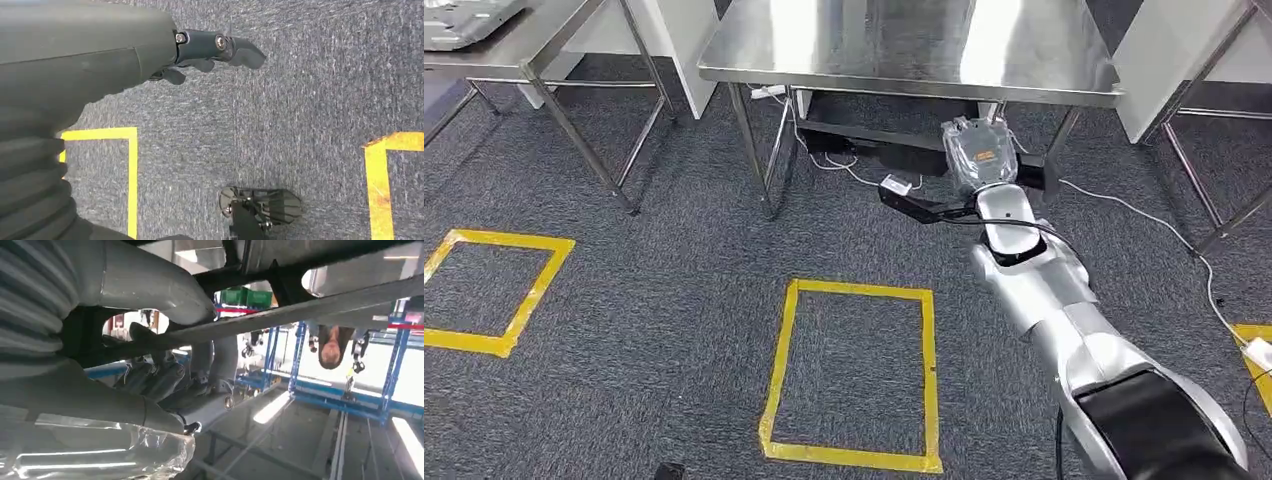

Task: Take the parts from the cabinet and place them on the table.

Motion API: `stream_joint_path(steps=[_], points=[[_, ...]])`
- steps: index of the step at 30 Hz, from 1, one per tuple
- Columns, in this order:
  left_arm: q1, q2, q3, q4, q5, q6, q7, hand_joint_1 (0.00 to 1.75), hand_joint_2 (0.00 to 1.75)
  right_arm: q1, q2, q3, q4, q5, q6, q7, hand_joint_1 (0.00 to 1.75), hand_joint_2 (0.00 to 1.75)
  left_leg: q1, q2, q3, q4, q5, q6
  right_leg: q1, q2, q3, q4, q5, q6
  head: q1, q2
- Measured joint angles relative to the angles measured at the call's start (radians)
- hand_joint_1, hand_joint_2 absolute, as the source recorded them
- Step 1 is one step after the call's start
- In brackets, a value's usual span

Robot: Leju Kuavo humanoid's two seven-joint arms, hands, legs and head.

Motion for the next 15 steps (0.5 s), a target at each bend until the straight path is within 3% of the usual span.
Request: stream_joint_path(steps=[1, 2, 5, 6, 7, 8, 10, 12, 13, 15], points=[[0.001, 0.006, 0.0, -0.002, 0.0, 0.003, 0.0, 0.0, 1.75, 0.001, 0.002, 0.0, 0.0, 0.0, 0.0, 0.0, 1.75, 1.75, 0.004, 0.004, -0.006, 0.01, -0.008, -0.006, -0.004, 0.0, 0.009, -0.001, -0.002, -0.004, 0.001, 0.0], [0.001, 0.003, 0.0, -0.002, -0.001, 0.005, -0.001, 0.0, 1.75, 0.001, 0.002, -0.001, 0.0, 0.0, 0.0, 0.0, 1.75, 1.75, 0.005, 0.013, -0.02, 0.055, -0.031, -0.014, -0.005, -0.001, 0.018, -0.001, -0.009, -0.015, -0.008, 0.0], [0.0, 0.003, 0.0, -0.002, -0.001, 0.005, -0.001, 0.0, 1.75, 0.003, 0.004, 0.0, 0.0, 0.001, 0.001, 0.0, 1.75, 1.75, 0.018, 0.026, -0.154, 0.299, -0.119, -0.034, 0.002, 0.0, 0.036, -0.001, -0.024, -0.028, -0.01, 0.0], [0.001, 0.003, 0.0, -0.002, -0.002, 0.005, -0.001, 0.0, 1.75, 0.006, 0.003, 0.0, 0.002, 0.001, 0.002, 0.0, 1.75, 1.75, 0.02, 0.027, -0.186, 0.336, -0.116, -0.034, 0.004, 0.0, 0.042, -0.001, -0.031, -0.028, -0.01, 0.0], [0.001, 0.003, 0.0, -0.002, -0.001, 0.005, -0.001, 0.0, 1.75, 0.009, 0.003, 0.0, 0.003, 0.003, 0.002, 0.0, 1.75, 1.75, 0.021, 0.027, -0.191, 0.319, -0.083, -0.033, 0.006, 0.001, 0.052, 0.0, -0.038, -0.028, -0.011, 0.0], [0.001, 0.003, 0.0, -0.002, -0.001, 0.005, -0.001, 0.0, 1.75, 0.011, 0.003, 0.0, 0.003, 0.005, 0.002, 0.002, 1.75, 1.75, 0.021, 0.027, -0.173, 0.26, -0.034, -0.029, 0.008, 0.001, 0.064, -0.001, -0.047, -0.027, -0.01, 0.0], [0.001, 0.005, 0.002, -0.002, -0.001, 0.006, -0.001, 0.0, 1.75, 0.007, 0.005, 0.0, 0.003, 0.015, 0.002, 0.007, 1.75, 1.75, 0.015, 0.027, -0.091, 0.059, 0.089, -0.006, 0.012, 0.001, 0.093, -0.002, -0.068, -0.024, -0.011, 0.0], [0.0, 0.008, 0.01, -0.002, 0.0, 0.006, -0.001, 0.0, 1.75, -0.003, 0.003, 0.0, 0.005, 0.027, 0.002, 0.016, 1.75, 1.75, 0.001, 0.031, -0.06, 0.03, 0.067, 0.015, 0.017, 0.001, 0.097, -0.01, -0.076, -0.015, -0.003, 0.0], [0.0, 0.008, 0.011, -0.002, 0.002, 0.008, -0.002, 0.0, 1.75, -0.006, 0.003, -0.001, 0.006, 0.036, 0.002, 0.026, 1.75, 1.75, -0.002, 0.032, -0.055, 0.02, 0.057, 0.026, 0.013, 0.0, 0.095, -0.011, -0.078, -0.01, -0.009, 0.0], [0.0, 0.009, 0.013, -0.002, 0.003, 0.008, -0.001, 0.0, 1.75, -0.009, 0.0, -0.005, 0.006, 0.047, 0.004, 0.036, 1.75, 1.75, -0.006, 0.033, -0.038, -0.006, 0.041, 0.044, 0.024, -0.001, 0.101, 0.004, -0.064, 0.009, -0.009, 0.0]])
